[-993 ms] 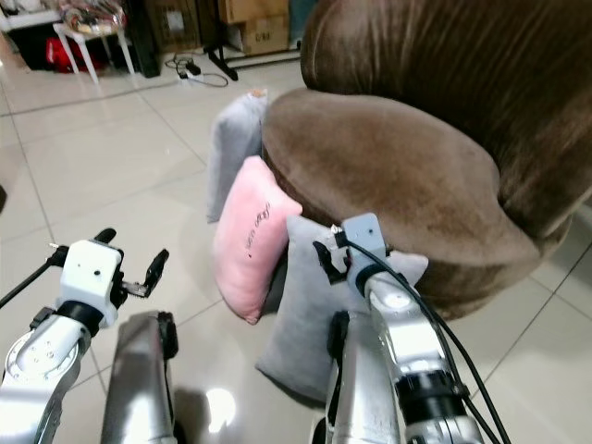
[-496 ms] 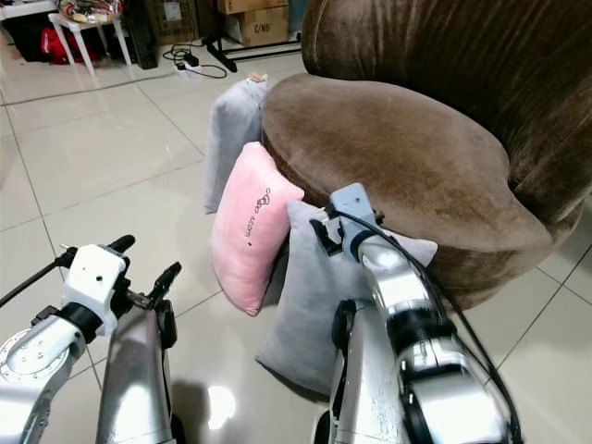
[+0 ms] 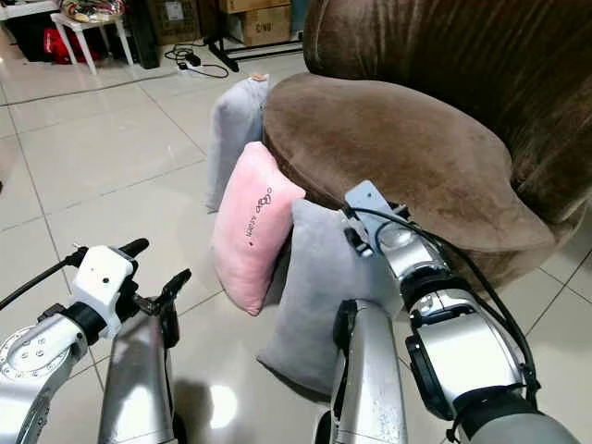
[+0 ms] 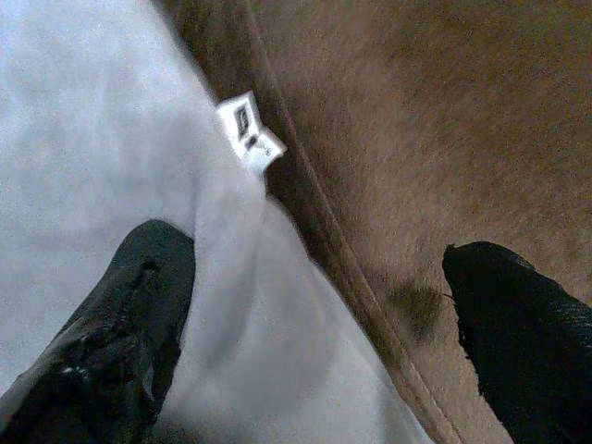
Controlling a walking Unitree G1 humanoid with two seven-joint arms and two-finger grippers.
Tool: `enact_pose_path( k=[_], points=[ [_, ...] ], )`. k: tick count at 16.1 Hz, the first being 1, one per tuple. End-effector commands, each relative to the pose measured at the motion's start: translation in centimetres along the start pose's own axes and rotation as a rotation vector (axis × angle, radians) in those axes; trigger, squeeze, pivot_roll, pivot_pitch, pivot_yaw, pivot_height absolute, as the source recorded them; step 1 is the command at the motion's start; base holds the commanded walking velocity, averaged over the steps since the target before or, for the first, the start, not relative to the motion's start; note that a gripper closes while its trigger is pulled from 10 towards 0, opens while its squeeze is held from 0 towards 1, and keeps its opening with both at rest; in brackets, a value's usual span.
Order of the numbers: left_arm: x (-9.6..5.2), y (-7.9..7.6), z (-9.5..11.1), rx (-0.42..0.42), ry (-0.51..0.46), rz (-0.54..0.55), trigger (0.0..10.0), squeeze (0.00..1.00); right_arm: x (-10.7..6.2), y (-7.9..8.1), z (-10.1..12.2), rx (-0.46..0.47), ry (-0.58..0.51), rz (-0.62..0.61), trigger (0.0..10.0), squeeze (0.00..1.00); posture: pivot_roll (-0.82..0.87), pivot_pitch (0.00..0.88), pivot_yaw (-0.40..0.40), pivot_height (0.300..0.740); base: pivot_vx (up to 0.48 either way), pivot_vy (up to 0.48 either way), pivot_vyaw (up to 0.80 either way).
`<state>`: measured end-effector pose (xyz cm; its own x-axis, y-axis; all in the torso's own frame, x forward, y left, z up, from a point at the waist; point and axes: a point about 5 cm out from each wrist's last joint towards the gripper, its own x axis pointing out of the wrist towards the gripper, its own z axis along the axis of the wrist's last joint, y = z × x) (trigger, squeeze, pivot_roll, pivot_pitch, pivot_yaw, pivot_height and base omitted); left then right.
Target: Move the pillow to the sofa from floor
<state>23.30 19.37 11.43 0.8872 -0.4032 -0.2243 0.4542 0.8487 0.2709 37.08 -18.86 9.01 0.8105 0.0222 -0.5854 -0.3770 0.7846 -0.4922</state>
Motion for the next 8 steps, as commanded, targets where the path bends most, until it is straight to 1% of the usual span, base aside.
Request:
enact_pose_path(
  k=[1, 2, 4, 5, 6, 7, 8],
  points=[
    [0.1, 0.1, 0.6, 0.012, -0.010, -0.028, 10.0, 0.00, -0.1, -0.4, -1.8, -0.040, 0.090, 0.029, 10.0, 0.00, 0.04, 0.000, -0.032, 0.351, 0.000, 0.000, 0.00],
    [0.0, -0.1, 0.6, -0.003, -0.007, -0.064, 10.0, 0.00, -0.2, 0.0, -2.8, -0.058, 0.134, 0.090, 10.0, 0.00, 0.04, 0.000, -0.032, 0.351, 0.000, 0.000, 0.00],
    [-0.4, -0.5, 0.6, -0.025, -0.002, -0.133, 10.0, 0.00, -0.2, 0.6, -3.4, -0.055, 0.152, 0.167, 10.0, 0.00, 0.04, 0.000, -0.032, 0.351, 0.000, 0.000, 0.00],
    [-0.7, -0.9, 0.6, -0.042, 0.008, -0.189, 10.0, 0.00, -0.3, 1.0, -3.8, -0.059, 0.161, 0.217, 6.6, 0.00, 0.03, 0.000, -0.028, 0.351, 0.000, 0.000, 0.00],
    [-0.7, -1.1, 0.5, -0.045, 0.017, -0.218, 10.0, 0.00, -0.3, 1.3, -4.0, -0.078, 0.168, 0.249, 3.4, 0.00, 0.02, 0.000, -0.026, 0.351, 0.000, 0.000, 0.00],
    [-0.7, -1.2, 0.3, -0.041, 0.027, -0.249, 10.0, 0.00, -0.3, 1.9, -4.4, -0.119, 0.181, 0.304, 0.9, 0.00, 0.02, 0.000, -0.027, 0.351, 0.000, 0.000, 0.00],
    [-0.7, -1.3, 0.3, -0.040, 0.029, -0.255, 10.0, 0.00, -0.3, 2.0, -4.5, -0.129, 0.185, 0.320, 0.0, 0.00, 0.02, 0.000, -0.027, 0.351, 0.000, 0.000, 0.00]
  ],
)
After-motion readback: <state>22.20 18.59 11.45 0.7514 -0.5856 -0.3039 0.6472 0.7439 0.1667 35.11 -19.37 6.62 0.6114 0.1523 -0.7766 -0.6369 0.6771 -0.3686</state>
